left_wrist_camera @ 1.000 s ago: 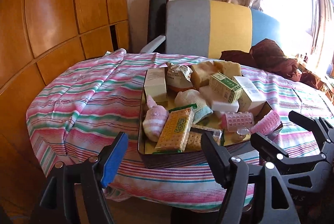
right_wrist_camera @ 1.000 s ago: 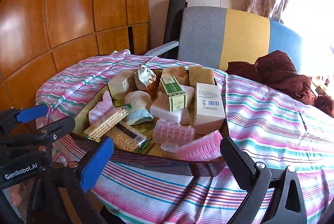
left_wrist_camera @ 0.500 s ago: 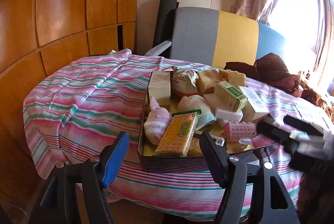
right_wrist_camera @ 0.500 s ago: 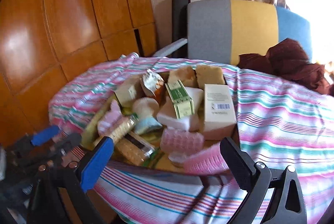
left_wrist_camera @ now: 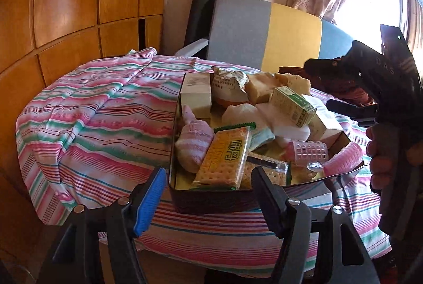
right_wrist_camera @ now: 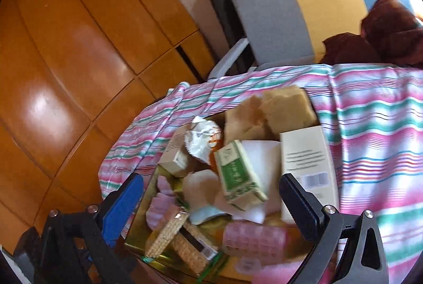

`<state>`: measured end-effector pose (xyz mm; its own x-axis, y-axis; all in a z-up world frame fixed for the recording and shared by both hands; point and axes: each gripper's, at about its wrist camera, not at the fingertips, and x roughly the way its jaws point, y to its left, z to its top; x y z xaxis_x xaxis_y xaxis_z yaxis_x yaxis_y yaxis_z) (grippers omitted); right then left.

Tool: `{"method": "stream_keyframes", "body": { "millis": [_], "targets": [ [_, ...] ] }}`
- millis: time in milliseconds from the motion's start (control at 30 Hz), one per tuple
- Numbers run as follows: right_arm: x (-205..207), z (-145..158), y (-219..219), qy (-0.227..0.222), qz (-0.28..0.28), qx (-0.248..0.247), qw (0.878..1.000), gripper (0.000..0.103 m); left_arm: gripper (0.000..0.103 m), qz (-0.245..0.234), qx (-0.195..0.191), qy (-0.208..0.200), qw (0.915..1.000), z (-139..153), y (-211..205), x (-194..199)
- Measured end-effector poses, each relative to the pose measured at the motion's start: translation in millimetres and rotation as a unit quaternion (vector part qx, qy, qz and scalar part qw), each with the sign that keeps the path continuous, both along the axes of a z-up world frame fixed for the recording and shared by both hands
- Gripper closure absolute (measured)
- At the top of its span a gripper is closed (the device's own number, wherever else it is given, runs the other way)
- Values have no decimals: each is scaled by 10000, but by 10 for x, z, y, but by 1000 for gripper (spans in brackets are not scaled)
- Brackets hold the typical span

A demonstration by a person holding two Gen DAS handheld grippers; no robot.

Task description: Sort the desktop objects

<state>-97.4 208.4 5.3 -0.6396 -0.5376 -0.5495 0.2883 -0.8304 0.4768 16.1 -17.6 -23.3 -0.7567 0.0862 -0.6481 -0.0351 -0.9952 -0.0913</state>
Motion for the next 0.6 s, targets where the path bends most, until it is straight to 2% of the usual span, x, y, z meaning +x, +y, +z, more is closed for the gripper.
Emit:
{"method": "stream_keyframes", "body": {
  "millis": [100,333,400,533,600],
  "targets": [
    [-60,-59,-163,-18,160,193,9997,0,35,25,9,-17,10000,-17,-36,0],
    [53,-49,-222,203,-66,799,9966,0,36,136,-78,-38,9999,-39,-33,-29],
    [109,-58,-231,248,-213,1069,9937,0,37,219,-235,-28,9995,-47,-3,-35],
    [254,-110,-284,330,-545,1697,9834,0,38,262,-273,-36,9993,-32,25,-37],
    [321,-146,-311,328,-537,1881,9801,0,38,288,-311,-22,9991,-21,45,-41]
  ]
}}
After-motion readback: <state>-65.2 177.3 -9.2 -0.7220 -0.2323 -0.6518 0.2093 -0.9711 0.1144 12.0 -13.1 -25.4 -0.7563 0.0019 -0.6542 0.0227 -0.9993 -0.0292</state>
